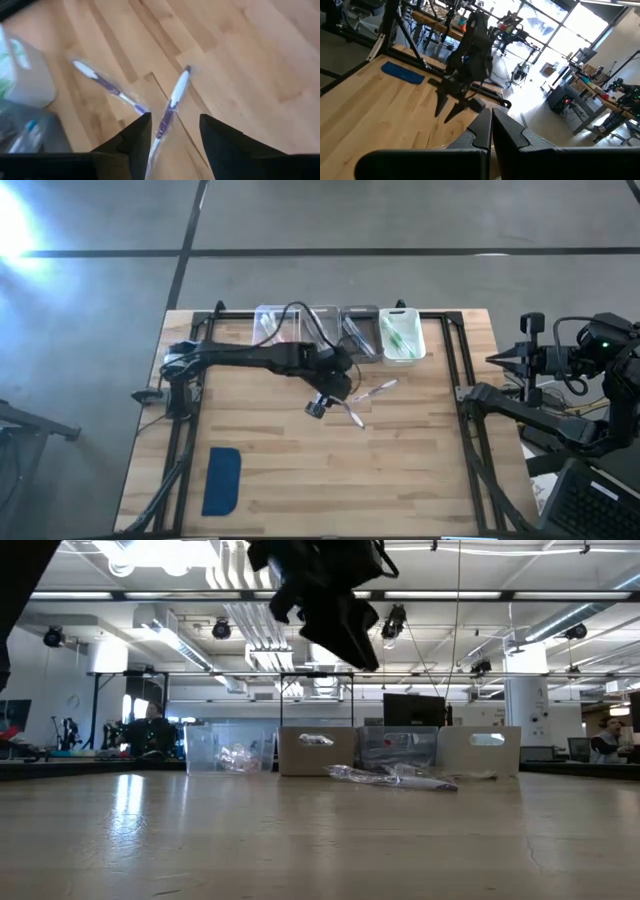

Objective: Pick & Place Toothbrushes
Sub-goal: Put the purple toothbrush into the gray bin

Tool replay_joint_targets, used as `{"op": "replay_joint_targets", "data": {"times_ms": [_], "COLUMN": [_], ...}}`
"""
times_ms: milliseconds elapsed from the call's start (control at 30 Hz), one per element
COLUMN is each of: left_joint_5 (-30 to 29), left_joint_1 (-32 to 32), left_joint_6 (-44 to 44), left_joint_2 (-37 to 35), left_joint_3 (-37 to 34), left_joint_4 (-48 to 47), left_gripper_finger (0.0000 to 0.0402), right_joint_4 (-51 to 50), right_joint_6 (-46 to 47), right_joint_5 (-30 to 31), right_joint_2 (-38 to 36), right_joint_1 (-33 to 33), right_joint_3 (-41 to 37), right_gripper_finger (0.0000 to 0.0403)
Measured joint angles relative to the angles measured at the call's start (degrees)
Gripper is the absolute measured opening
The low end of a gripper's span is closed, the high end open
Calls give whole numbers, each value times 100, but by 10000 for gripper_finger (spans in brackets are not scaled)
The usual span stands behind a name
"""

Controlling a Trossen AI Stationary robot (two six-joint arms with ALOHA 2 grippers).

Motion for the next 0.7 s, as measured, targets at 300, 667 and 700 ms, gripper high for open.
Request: {"op": "replay_joint_targets", "data": {"times_ms": [300,667,700], "left_joint_5": [2,11,11], "left_joint_1": [-41,-287,-295], "left_joint_6": [282,902,914], "left_joint_2": [706,1552,1608], "left_joint_3": [152,460,473], "left_joint_4": [374,515,535], "left_gripper_finger": [172,172,172], "right_joint_4": [0,0,-2], "right_joint_6": [0,0,0], "right_joint_5": [1,2,-2], "right_joint_2": [0,0,0], "right_joint_1": [-2,-2,0], "right_joint_3": [1,2,0], "right_gripper_finger": [8,8,8]}}
